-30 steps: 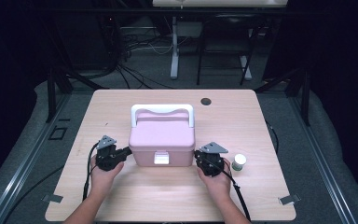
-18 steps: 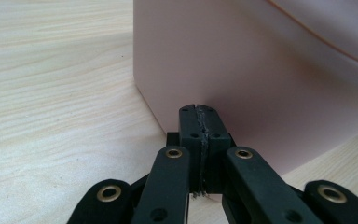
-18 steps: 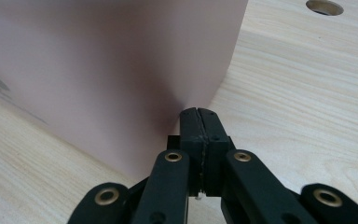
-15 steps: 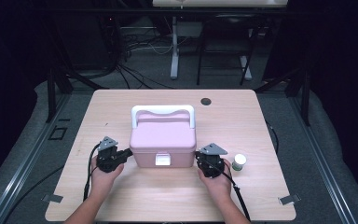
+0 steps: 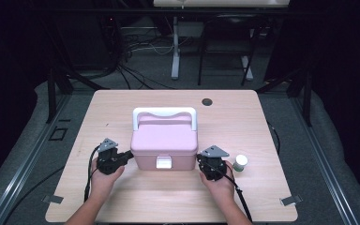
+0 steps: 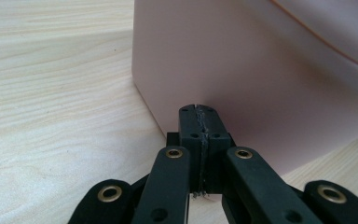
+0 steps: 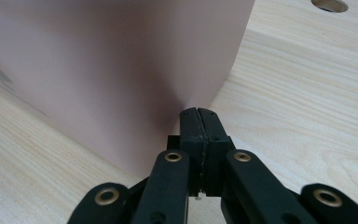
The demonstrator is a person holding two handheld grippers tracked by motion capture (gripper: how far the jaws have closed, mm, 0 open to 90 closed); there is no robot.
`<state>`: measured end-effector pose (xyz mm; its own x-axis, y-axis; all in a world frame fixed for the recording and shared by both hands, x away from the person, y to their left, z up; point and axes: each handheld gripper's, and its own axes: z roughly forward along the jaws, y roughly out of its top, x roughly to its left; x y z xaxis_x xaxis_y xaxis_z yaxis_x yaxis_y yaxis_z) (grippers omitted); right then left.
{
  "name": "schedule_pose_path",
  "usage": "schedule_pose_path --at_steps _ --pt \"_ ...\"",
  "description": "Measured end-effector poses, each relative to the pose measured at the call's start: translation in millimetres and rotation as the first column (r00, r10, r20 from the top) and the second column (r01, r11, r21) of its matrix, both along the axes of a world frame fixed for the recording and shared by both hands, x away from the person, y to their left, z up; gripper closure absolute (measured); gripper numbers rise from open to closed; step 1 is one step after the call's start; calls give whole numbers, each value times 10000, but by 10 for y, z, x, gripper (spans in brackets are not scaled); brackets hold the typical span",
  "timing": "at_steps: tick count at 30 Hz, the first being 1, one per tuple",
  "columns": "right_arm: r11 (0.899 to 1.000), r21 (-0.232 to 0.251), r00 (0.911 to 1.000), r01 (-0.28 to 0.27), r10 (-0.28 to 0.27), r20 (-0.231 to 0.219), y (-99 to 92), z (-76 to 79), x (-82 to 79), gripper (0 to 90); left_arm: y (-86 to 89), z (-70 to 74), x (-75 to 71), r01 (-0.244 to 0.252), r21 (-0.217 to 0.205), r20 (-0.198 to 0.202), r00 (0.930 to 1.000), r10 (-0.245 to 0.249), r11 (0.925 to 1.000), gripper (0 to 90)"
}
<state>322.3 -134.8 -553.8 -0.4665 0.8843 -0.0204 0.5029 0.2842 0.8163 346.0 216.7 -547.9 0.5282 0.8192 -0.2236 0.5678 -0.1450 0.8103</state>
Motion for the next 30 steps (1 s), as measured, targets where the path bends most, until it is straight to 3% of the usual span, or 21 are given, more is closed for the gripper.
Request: schedule_pose_path --at_steps 14,30 --pt "9985 -421 9994 -345 341 -87 -26 32 -98 900 -1 11 -67 187 -27 -146 9997 -188 9998 899" --pt "9981 -324 9983 -531 523 -250 -54 42 -170 900 -1 15 -140 352 -152 -272 9990 -356 9993 899"
